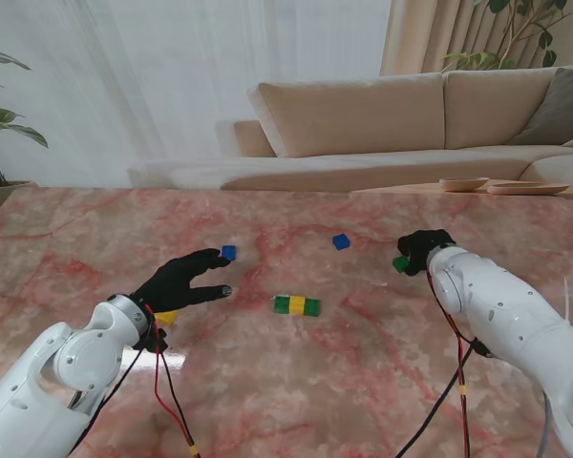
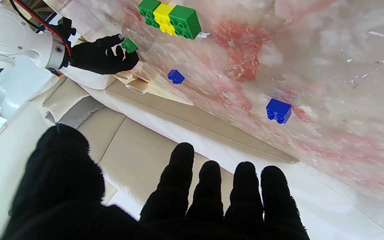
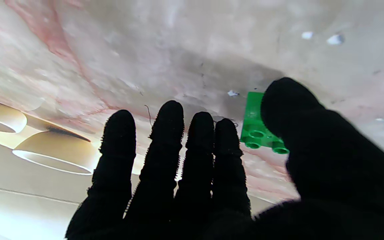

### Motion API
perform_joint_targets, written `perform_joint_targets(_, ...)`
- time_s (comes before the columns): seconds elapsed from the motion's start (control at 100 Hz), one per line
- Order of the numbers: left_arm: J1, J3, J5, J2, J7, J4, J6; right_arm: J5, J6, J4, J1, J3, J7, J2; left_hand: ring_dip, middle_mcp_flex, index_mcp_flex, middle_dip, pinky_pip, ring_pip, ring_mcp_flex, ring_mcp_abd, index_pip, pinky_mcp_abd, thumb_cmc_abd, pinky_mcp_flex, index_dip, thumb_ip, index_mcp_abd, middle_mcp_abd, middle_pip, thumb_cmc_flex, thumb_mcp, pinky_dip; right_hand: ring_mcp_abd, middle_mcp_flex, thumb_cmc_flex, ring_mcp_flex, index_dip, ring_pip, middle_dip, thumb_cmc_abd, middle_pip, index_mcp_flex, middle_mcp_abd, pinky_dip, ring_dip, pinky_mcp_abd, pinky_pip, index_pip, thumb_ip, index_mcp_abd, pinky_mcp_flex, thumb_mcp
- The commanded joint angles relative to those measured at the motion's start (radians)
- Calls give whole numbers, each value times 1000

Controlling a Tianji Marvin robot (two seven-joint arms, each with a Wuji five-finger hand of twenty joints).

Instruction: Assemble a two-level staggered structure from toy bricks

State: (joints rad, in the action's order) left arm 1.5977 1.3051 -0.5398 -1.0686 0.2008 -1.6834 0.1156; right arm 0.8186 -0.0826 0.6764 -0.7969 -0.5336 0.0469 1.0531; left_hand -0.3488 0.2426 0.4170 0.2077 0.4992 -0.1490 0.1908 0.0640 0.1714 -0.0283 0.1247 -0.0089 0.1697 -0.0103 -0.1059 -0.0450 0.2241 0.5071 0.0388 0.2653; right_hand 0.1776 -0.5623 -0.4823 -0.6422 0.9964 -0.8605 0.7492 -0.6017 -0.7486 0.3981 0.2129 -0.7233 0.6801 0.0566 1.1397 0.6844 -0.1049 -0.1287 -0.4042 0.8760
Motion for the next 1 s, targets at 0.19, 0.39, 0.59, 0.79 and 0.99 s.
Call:
perform_joint_targets(0.19, 9, 1, 3, 0, -4, 2, 6, 28, 27, 23, -50, -32, -22, -16, 17, -14, 9, -13, -30, 34, -41, -45, -20, -53, -43, -4, 2, -18, -10, 3, -25, -6, -29, -17, 9, 52, -12, 10, -279, 24, -46, -28, 47, -81, -8, 13, 8, -8, -20, -269, -34, 56, 35, 35)
perform_joint_targets(0.39, 10, 4, 5, -1, -9, 3, 12, 16, 52, 13, -57, -36, -14, -13, 17, -12, 10, -13, -31, 34, -40, -43, -21, -53, -46, -4, 2, -18, -11, 1, -24, -5, -29, -17, 8, 16, -29, 2, -294, 26, -49, -44, 45, -44, 5, 8, 9, -12, -24, -305, -31, -16, 34, 82)
perform_joint_targets(0.59, 15, 7, 7, -1, -8, 3, 12, -5, 85, 0, -69, -54, 10, -6, 17, -12, 12, -13, -32, 34, -40, -43, -22, -51, -54, -4, 2, -17, -11, 1, -25, -6, -31, -17, 10, 28, -38, 24, -288, 36, -51, -49, 55, -76, 11, 6, 12, -14, -47, -400, -29, -72, 49, 111)
perform_joint_targets(0.79, 19, 11, 8, -1, -9, 2, 14, 26, 84, 39, -95, -100, 0, -15, 17, -12, 14, -14, -32, 34, -40, -43, -22, -50, -58, -4, 2, -16, -12, 1, -25, -4, -32, -17, 8, 55, -32, 44, -315, 37, -52, -45, 63, -75, 5, 2, 15, -15, -56, -482, -29, -91, 59, 107)
perform_joint_targets(0.99, 20, 15, 11, -1, -11, 2, 21, 69, 82, 90, -127, -166, -9, -23, 17, -11, 13, -14, -31, 35, -40, -41, -24, -49, -60, -3, 2, -16, -11, 1, -26, -4, -34, -16, 8, 53, -32, 45, -232, 36, -49, -47, 55, -46, 5, -10, 14, -13, -54, -434, -29, -98, 58, 118)
